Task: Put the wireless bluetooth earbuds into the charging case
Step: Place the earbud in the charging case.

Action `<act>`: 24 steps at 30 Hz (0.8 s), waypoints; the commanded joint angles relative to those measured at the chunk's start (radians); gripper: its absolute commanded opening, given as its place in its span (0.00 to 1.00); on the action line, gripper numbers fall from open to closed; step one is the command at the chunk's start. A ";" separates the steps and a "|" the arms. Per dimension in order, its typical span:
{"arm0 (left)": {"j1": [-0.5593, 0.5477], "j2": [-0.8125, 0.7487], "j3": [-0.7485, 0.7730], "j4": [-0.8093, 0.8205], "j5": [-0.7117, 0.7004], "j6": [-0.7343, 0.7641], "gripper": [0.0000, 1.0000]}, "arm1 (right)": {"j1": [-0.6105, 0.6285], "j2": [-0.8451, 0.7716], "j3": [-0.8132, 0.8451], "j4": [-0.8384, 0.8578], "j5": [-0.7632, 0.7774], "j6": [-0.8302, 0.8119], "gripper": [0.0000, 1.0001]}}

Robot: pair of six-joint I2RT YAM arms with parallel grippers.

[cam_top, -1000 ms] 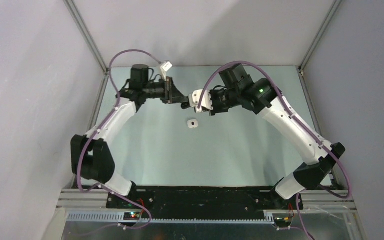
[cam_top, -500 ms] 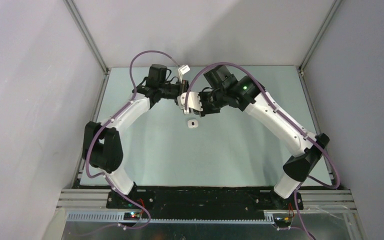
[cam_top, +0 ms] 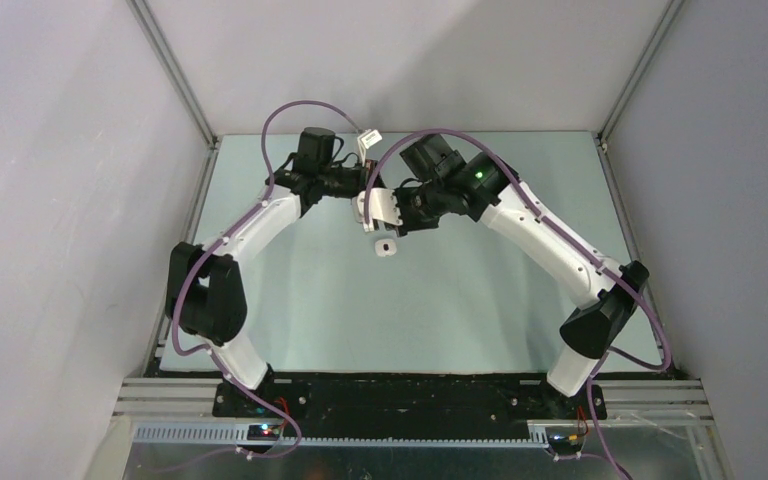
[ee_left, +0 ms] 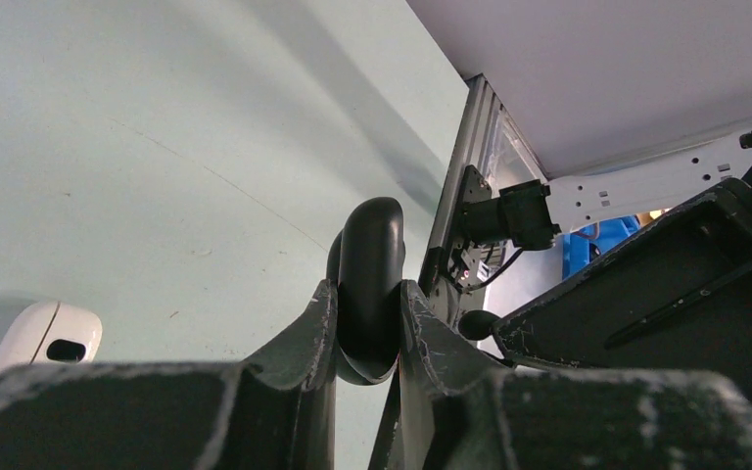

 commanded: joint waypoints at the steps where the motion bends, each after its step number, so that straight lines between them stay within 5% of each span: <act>1: -0.005 -0.005 0.032 0.029 0.037 -0.003 0.00 | 0.009 0.004 -0.004 0.053 0.035 -0.006 0.00; 24: -0.005 0.014 0.056 0.030 0.063 0.002 0.00 | 0.002 0.053 -0.031 0.089 0.074 -0.005 0.00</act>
